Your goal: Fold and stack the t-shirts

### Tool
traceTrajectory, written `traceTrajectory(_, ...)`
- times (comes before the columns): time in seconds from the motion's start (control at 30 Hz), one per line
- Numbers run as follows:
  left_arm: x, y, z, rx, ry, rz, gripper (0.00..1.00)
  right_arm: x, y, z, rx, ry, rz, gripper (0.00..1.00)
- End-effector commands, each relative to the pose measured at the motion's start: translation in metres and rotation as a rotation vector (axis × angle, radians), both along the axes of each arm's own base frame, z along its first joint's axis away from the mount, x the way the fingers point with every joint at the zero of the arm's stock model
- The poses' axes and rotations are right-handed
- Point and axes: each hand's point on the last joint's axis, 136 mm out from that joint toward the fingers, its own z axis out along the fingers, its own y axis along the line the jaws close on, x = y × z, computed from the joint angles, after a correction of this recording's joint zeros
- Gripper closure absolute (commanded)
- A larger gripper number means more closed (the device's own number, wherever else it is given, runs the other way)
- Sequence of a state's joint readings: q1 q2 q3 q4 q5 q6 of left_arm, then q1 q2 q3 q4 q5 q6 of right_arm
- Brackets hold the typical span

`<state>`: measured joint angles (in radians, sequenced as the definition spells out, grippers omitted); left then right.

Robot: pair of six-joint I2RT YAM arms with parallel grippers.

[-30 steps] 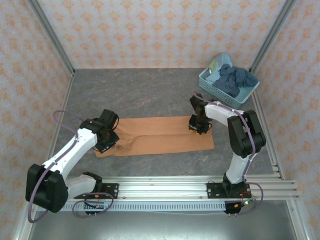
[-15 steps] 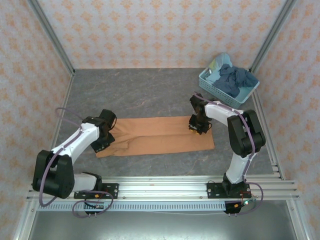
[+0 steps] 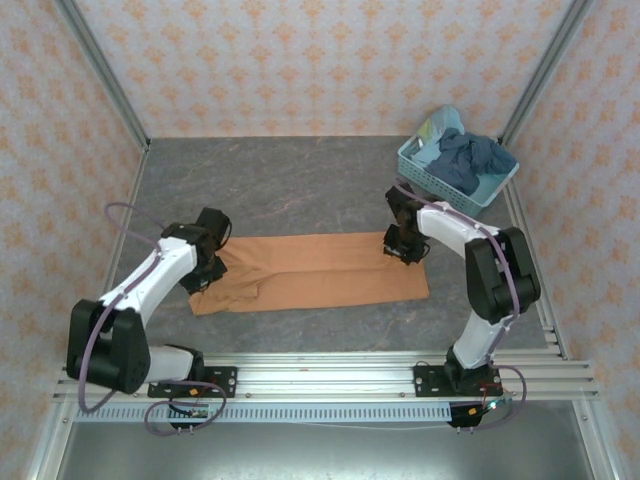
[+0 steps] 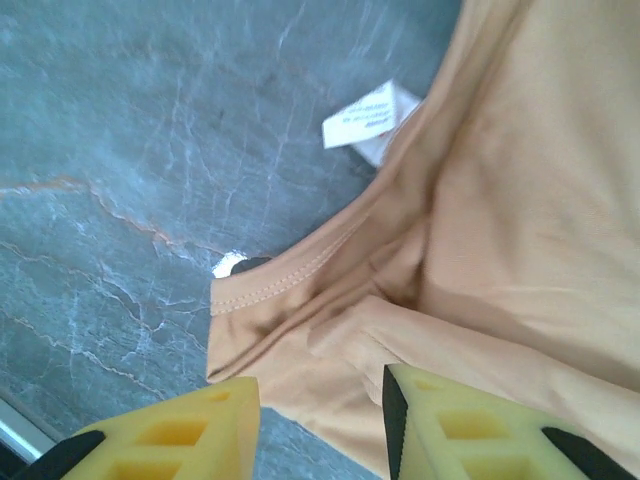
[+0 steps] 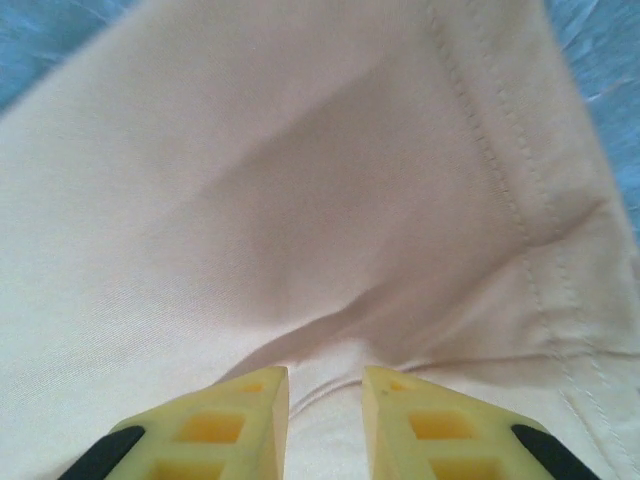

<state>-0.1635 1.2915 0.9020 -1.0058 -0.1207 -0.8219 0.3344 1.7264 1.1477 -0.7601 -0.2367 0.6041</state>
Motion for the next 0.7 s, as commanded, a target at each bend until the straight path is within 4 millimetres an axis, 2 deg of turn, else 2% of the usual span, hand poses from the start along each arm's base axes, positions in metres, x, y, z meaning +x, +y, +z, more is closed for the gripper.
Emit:
traceTrajectory(0.0,-0.004,-0.001,0.025,-0.03,-0.048,0.071,0.62,-0.004,-0.012,0.015,-0.042,-0.034,0.007,0.74)
traceTrajectory(0.1,0.008,-0.021,0.025,-0.151,-0.094,0.117,0.64,-0.001,-0.013,0.013,-0.038,-0.045,0.007,0.74)
traceTrajectory(0.2,0.019,-0.044,0.012,-0.271,-0.1,0.166,0.72,0.005,-0.022,0.006,-0.04,-0.038,-0.007,0.75)
traceTrajectory(0.33,0.025,-0.065,-0.013,-0.338,-0.053,0.195,0.75,0.014,-0.037,-0.009,-0.074,-0.002,0.002,0.77)
traceTrajectory(0.53,0.034,-0.071,-0.052,-0.316,0.047,0.195,0.78,0.021,-0.05,-0.028,-0.155,0.067,0.063,0.79)
traceTrajectory(0.67,0.054,-0.071,-0.07,-0.275,0.112,0.153,0.8,0.006,-0.063,-0.039,-0.222,0.144,0.061,0.81)
